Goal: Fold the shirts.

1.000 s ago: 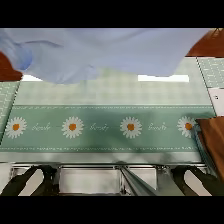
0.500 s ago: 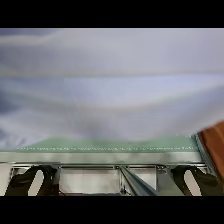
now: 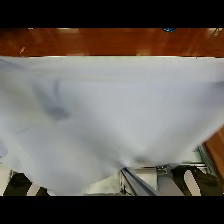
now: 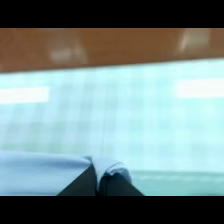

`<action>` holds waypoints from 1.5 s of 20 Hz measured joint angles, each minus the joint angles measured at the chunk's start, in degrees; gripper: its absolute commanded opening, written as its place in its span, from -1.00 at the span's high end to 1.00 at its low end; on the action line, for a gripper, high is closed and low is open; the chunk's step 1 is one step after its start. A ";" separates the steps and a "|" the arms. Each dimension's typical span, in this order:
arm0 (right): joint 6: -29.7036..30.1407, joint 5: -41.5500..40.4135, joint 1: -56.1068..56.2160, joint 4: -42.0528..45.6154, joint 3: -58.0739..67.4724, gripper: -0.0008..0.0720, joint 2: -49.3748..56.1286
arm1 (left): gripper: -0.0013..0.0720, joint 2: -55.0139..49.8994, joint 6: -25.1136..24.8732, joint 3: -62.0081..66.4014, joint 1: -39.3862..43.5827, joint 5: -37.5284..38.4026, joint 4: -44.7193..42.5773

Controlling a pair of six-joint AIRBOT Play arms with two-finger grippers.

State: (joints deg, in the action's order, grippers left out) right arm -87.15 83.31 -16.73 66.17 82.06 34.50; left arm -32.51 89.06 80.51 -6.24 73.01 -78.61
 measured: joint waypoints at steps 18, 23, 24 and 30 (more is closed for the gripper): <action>11.69 -28.11 1.31 -16.90 -4.92 0.91 57.96 | 0.92 -65.16 1.40 8.02 0.79 -17.07 15.67; 11.93 -23.56 0.94 -17.44 -2.84 0.91 61.16 | 0.92 -67.65 1.20 11.02 0.31 -9.42 16.52; 12.26 -21.33 0.33 -17.42 -2.69 0.91 61.37 | 0.92 -67.38 0.42 11.15 -0.02 -6.91 16.00; 13.53 -10.27 -1.07 -11.23 -5.57 0.91 61.77 | 0.92 -63.95 -3.98 2.43 -1.62 2.29 11.61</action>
State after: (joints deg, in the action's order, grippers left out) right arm -73.63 73.03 -17.80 54.94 76.49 96.27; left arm -96.47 85.08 82.94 -7.86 75.31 -67.00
